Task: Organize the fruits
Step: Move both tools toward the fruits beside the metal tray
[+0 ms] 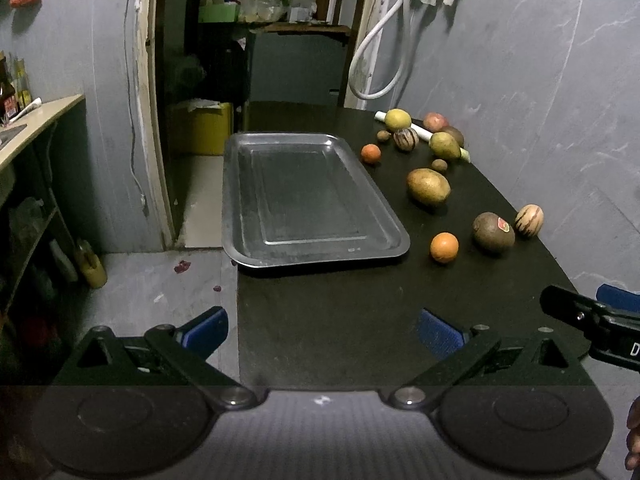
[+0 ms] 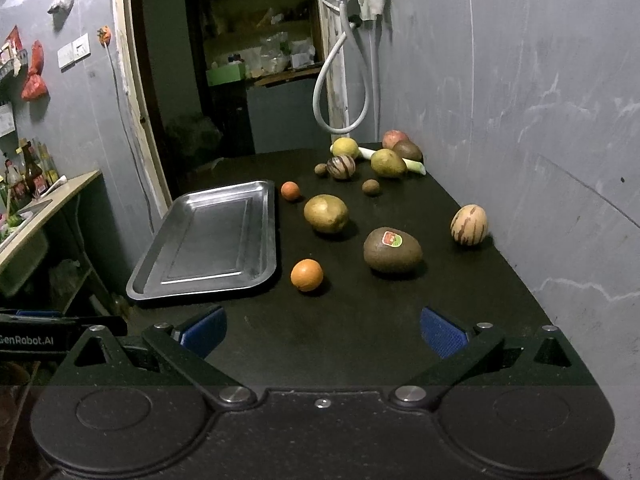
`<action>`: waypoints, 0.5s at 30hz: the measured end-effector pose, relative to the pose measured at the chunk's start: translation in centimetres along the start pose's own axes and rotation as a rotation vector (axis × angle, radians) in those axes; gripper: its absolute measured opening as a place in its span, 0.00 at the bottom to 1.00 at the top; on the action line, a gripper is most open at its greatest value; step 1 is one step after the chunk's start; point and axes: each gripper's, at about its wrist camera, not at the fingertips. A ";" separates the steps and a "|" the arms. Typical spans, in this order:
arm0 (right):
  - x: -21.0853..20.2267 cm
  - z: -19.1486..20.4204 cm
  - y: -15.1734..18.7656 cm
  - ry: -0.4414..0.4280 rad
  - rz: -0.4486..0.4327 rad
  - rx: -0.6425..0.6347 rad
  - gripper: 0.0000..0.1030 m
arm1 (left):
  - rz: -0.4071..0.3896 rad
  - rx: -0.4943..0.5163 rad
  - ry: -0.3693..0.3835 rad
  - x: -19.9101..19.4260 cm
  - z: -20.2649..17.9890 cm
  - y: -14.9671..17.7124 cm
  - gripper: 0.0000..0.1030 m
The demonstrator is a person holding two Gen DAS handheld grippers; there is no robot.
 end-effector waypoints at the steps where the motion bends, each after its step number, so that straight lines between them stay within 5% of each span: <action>1: 0.1 0.0 0.0 0.002 0.003 0.000 1.00 | 0.003 -0.002 0.002 0.1 0.0 0.0 1.00; 15: 2.7 -1.3 -0.3 0.081 0.056 -0.014 1.00 | 0.083 0.013 0.028 3.5 -0.3 -0.8 1.00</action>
Point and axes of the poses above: each gripper's, at about its wrist camera, not at the fingertips, and x roughly the way its jaws point, z to its left, y to its underside, and after that the axes turned 10 degrees about x, right-handed
